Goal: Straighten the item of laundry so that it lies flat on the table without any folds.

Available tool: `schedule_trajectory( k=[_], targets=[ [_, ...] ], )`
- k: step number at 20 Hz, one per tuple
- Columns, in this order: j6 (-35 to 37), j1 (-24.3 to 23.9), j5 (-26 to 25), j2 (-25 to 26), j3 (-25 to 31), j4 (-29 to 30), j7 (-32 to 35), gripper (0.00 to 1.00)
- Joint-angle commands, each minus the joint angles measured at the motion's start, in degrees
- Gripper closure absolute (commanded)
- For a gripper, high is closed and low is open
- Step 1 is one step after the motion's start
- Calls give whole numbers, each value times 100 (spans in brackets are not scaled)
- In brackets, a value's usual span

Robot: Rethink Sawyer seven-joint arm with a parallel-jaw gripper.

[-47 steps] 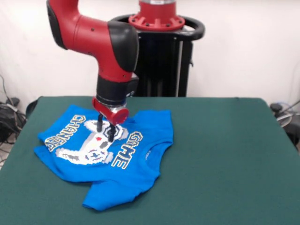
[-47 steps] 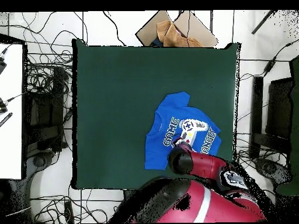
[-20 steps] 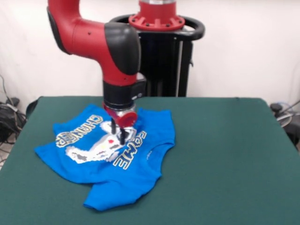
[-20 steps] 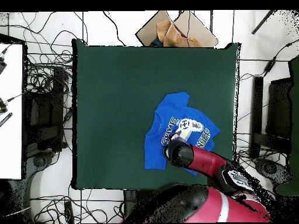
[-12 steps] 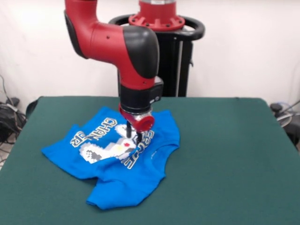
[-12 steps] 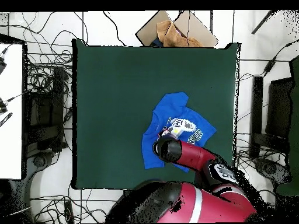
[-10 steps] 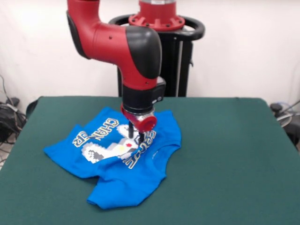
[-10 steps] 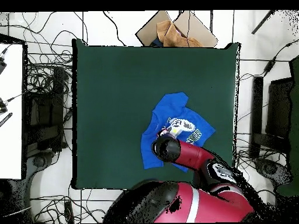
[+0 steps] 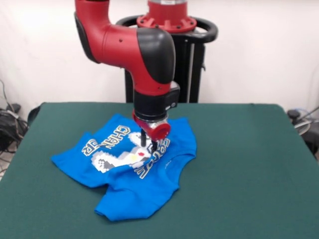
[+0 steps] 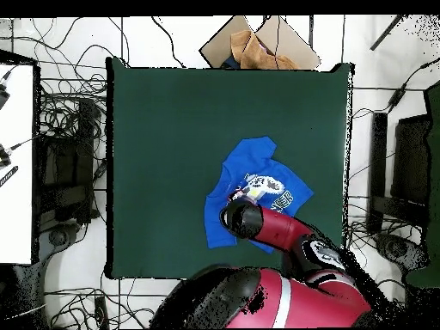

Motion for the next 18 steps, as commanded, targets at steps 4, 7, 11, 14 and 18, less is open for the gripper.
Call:
schedule_trajectory(
  k=[4, 7, 11, 14, 18],
  targets=[
    [688, 951, 227, 394, 85, 326, 662, 0],
    [700, 1095, -166, 449, -679, 178, 324, 0],
    [1089, 1071, -580, -25, -1433, 304, -106, 0],
    [1066, 567, -952, -323, -1384, 369, -420, 0],
    [148, -477, -1566, -310, -719, 334, -545, 0]
  ],
)
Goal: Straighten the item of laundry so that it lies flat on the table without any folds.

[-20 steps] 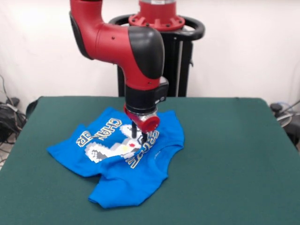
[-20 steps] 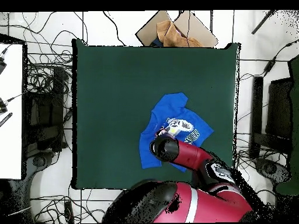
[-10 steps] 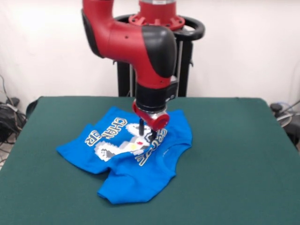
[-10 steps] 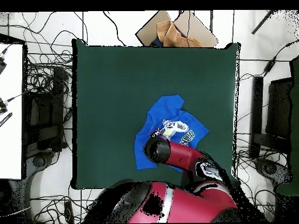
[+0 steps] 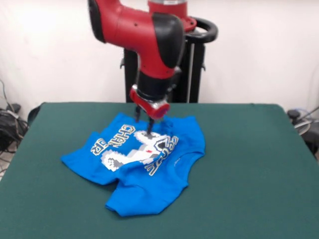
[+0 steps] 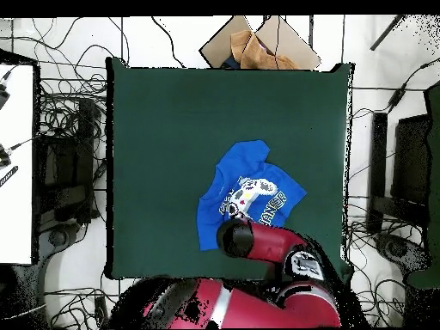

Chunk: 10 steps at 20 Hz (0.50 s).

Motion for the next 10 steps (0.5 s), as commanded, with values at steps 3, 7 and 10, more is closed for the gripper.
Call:
schedule_trajectory(
  k=[3, 7, 10],
  targets=[
    [-259, -1594, -990, -150, 575, -63, -451, 0],
    [-69, -1808, -908, -444, 1102, -117, -250, 0],
    [11, -1866, -795, -291, 1345, -396, -154, 0]
  ],
)
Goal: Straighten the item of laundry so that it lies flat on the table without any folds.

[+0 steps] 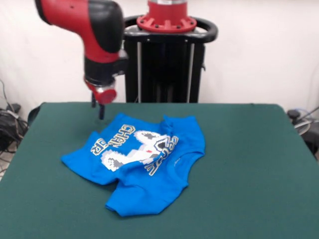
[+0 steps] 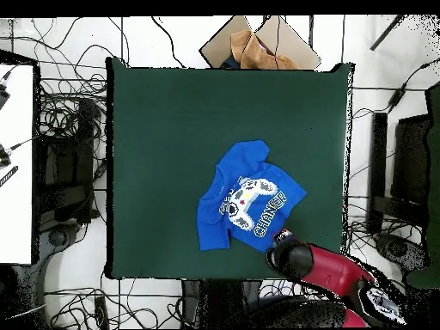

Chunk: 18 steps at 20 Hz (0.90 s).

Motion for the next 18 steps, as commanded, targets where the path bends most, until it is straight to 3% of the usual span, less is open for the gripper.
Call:
schedule_trajectory(
  k=[1, 7, 10, 18],
  targets=[
    [-8, -35, 23, 62, 1239, -559, -108, 0],
    [-330, 157, 75, 591, 1233, -1138, 108, 0],
    [139, 243, 102, 580, 1183, -1353, 2, 0],
    [2146, 136, -51, -859, 1015, -878, -999, 0]
  ],
)
